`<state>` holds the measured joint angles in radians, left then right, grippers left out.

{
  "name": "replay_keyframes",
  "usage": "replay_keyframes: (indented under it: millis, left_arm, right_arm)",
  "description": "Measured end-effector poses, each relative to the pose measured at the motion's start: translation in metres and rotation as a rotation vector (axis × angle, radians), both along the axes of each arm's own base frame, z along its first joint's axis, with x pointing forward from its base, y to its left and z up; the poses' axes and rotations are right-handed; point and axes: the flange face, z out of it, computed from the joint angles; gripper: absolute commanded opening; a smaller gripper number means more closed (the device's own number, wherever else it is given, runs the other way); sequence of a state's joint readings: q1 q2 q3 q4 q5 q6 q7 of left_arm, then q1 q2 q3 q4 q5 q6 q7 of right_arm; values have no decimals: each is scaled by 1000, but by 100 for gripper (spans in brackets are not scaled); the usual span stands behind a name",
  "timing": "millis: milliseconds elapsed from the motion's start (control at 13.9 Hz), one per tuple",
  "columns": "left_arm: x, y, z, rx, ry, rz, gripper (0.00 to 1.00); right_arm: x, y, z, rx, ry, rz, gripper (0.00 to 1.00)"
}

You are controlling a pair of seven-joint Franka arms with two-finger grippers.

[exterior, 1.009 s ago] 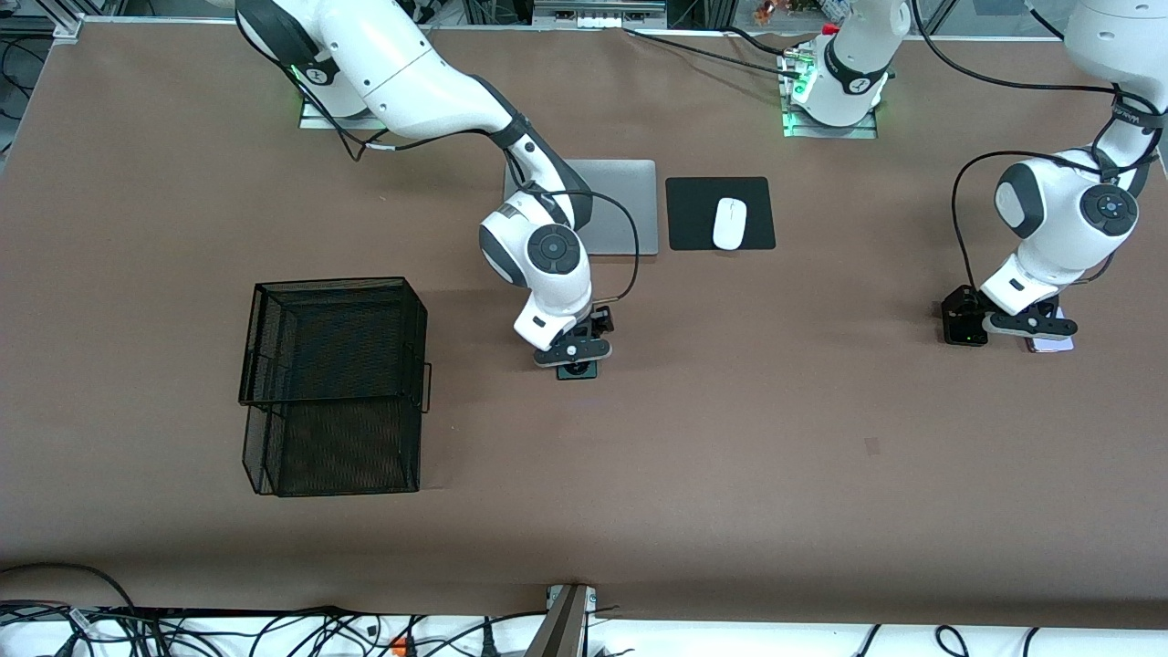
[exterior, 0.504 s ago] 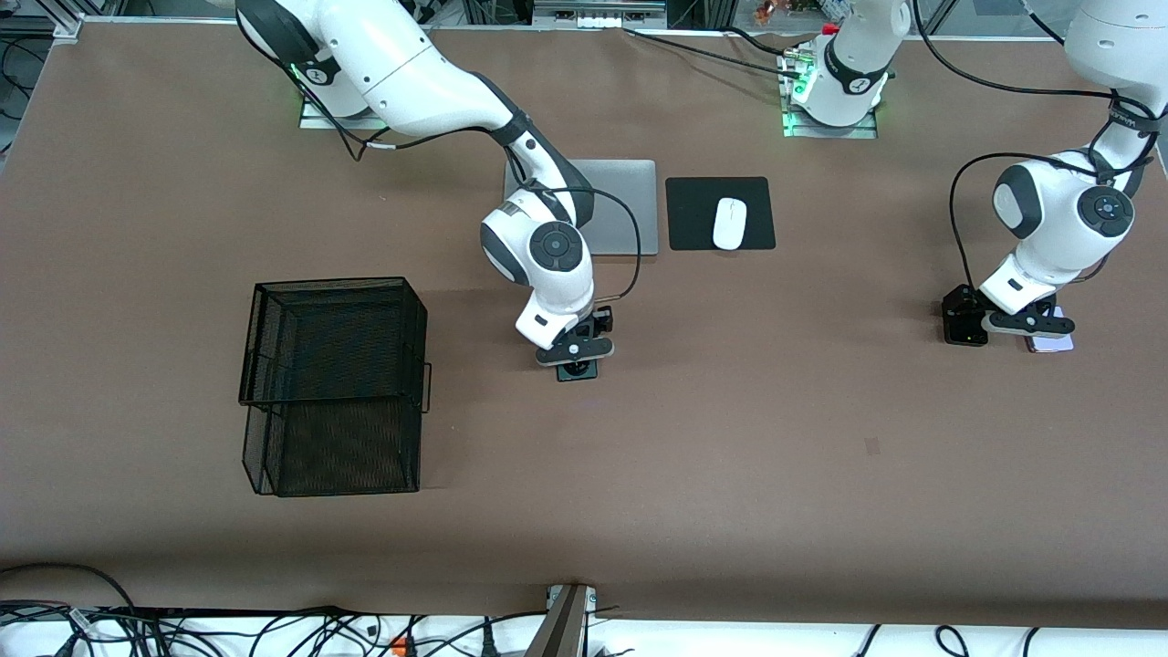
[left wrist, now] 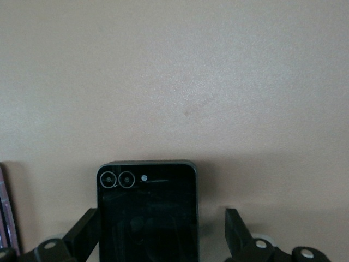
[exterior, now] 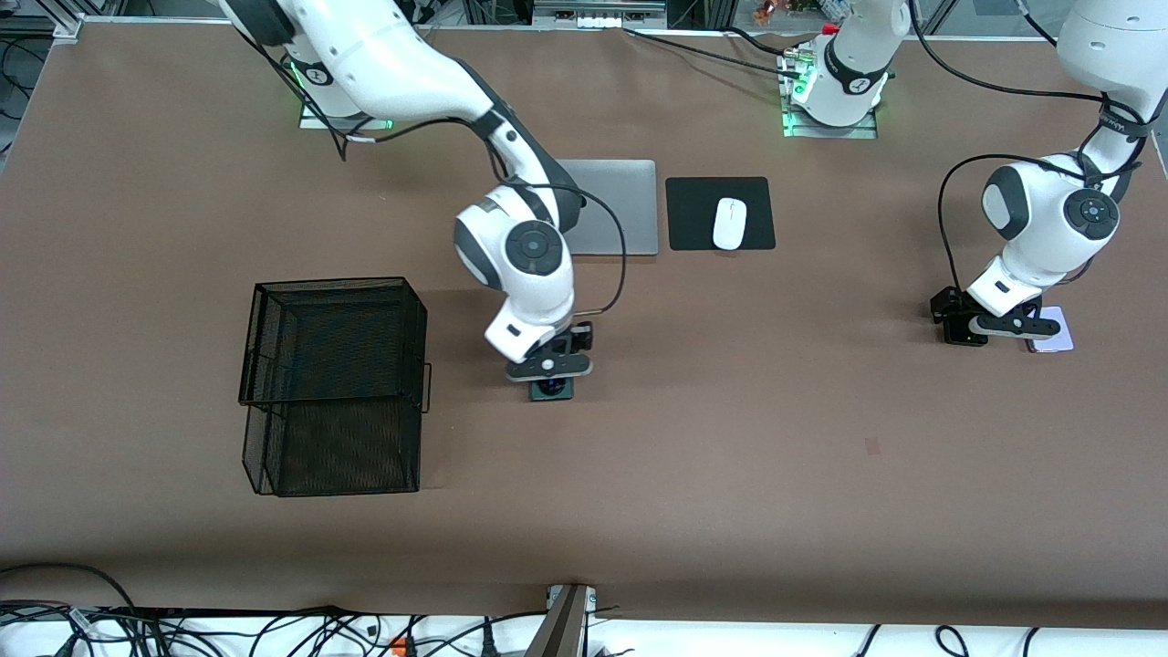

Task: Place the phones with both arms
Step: 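Carry the green phone into the basket while the left gripper grasps the flip phone, then release the green phone in the basket while the left gripper sets down the flip phone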

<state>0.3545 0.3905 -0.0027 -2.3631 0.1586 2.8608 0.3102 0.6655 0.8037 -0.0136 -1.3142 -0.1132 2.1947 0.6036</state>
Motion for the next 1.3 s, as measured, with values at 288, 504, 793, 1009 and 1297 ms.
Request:
replay_keyframes:
  millis: [288, 504, 793, 1009, 1297]
  left_arm:
    - [-3, 6, -1, -1, 1, 13, 100]
    - [-4, 8, -5, 0, -12, 16, 100]
    - [-5, 7, -15, -4, -18, 24, 67]
    - [-4, 6, -14, -5, -20, 29, 15]
    - [0, 7, -7, -7, -2, 41, 0]
  right_arm:
    - [51, -95, 69, -49, 22, 69, 0]
    - [72, -181, 115, -98, 106, 120, 0]
    - [64, -264, 142, -127, 178, 112, 0]
    - [40, -309, 128, -127, 158, 133, 0]
    - [10, -353, 89, -99, 188, 102, 0]
